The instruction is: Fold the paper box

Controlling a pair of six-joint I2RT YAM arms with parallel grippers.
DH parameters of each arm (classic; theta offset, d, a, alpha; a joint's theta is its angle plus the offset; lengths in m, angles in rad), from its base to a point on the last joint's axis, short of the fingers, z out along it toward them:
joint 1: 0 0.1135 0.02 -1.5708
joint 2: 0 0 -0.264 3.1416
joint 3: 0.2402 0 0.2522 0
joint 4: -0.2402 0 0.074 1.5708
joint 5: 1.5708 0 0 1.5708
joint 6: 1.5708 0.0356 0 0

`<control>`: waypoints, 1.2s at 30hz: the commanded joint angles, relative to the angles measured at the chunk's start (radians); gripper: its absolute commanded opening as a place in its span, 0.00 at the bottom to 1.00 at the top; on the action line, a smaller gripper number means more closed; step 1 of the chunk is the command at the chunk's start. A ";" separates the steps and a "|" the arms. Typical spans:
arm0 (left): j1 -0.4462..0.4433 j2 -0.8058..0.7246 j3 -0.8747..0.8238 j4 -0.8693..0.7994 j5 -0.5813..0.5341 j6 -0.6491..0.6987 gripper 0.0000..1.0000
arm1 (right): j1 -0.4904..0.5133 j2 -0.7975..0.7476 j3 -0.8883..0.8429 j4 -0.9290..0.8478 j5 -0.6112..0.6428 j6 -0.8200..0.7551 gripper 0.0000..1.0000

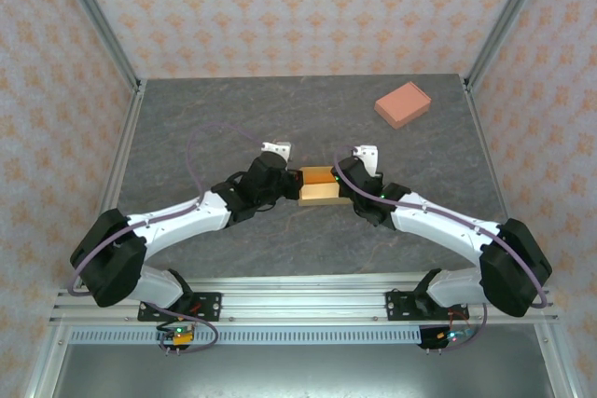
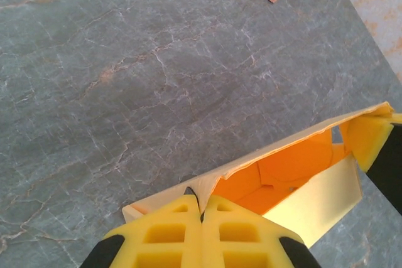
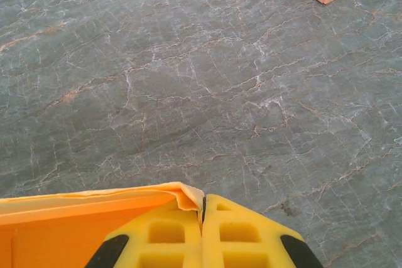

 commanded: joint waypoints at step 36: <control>-0.052 0.055 0.079 -0.034 -0.169 -0.004 0.01 | 0.012 -0.326 0.079 -0.483 -0.728 -1.689 0.87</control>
